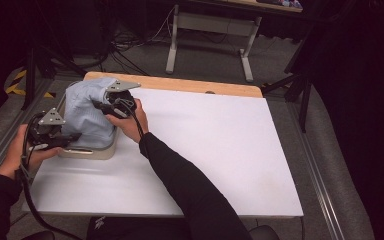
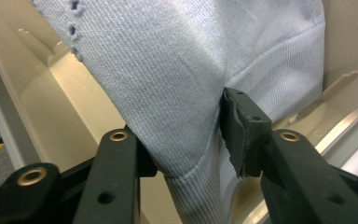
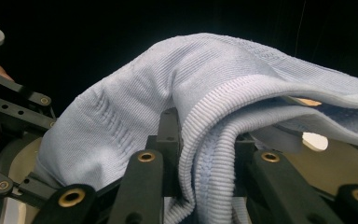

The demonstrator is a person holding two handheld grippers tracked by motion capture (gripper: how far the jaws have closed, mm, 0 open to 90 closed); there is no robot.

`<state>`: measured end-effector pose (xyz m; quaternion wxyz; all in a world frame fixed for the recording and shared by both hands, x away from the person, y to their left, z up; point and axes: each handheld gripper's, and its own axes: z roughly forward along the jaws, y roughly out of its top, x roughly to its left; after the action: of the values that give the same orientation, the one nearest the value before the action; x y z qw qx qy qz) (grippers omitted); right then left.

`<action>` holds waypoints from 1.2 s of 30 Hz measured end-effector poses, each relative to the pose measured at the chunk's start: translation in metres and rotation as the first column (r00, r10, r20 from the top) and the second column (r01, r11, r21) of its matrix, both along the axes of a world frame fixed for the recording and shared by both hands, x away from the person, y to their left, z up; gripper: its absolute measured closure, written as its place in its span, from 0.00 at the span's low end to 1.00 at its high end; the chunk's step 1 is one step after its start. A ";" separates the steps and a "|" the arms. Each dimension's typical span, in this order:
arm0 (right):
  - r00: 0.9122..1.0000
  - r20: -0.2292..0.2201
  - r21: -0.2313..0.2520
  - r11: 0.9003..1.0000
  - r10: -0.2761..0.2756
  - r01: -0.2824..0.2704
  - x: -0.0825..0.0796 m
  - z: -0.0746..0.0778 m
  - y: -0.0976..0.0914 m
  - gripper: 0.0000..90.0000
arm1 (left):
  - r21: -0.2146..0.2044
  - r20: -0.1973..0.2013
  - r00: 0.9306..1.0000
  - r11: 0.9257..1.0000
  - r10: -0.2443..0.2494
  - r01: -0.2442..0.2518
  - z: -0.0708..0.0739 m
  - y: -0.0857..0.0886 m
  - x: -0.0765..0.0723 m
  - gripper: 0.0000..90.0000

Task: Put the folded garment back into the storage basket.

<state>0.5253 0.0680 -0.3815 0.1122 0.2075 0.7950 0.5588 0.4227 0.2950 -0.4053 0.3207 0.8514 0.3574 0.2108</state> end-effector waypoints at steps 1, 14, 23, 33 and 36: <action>1.000 -0.002 0.001 1.000 0.000 0.000 0.000 0.000 0.000 0.82 | 0.000 0.005 1.000 1.000 0.005 -0.005 0.000 0.000 0.000 0.63; 1.000 -0.005 -0.014 1.000 0.009 -0.009 0.000 -0.004 -0.001 0.82 | -0.039 0.094 0.994 0.997 0.063 -0.060 0.007 0.006 -0.007 0.41; 0.999 0.008 -0.048 0.998 0.038 -0.038 -0.004 -0.006 0.006 0.82 | -0.093 0.173 0.983 0.994 0.063 -0.048 0.017 0.002 -0.009 0.35; 0.997 -0.015 -0.073 0.994 0.080 -0.081 -0.005 -0.008 0.008 0.82 | -0.132 0.242 0.965 0.989 0.099 -0.068 0.034 -0.002 -0.003 0.27; 0.996 -0.023 -0.075 0.993 0.085 -0.087 -0.004 -0.009 0.007 0.82 | -0.138 0.255 0.962 0.988 0.100 -0.066 0.037 -0.004 -0.001 0.26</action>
<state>0.5216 0.0750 -0.3901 0.0882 0.1740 0.8250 0.5303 0.4218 0.2907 -0.3683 0.4099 0.7782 0.3601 0.3111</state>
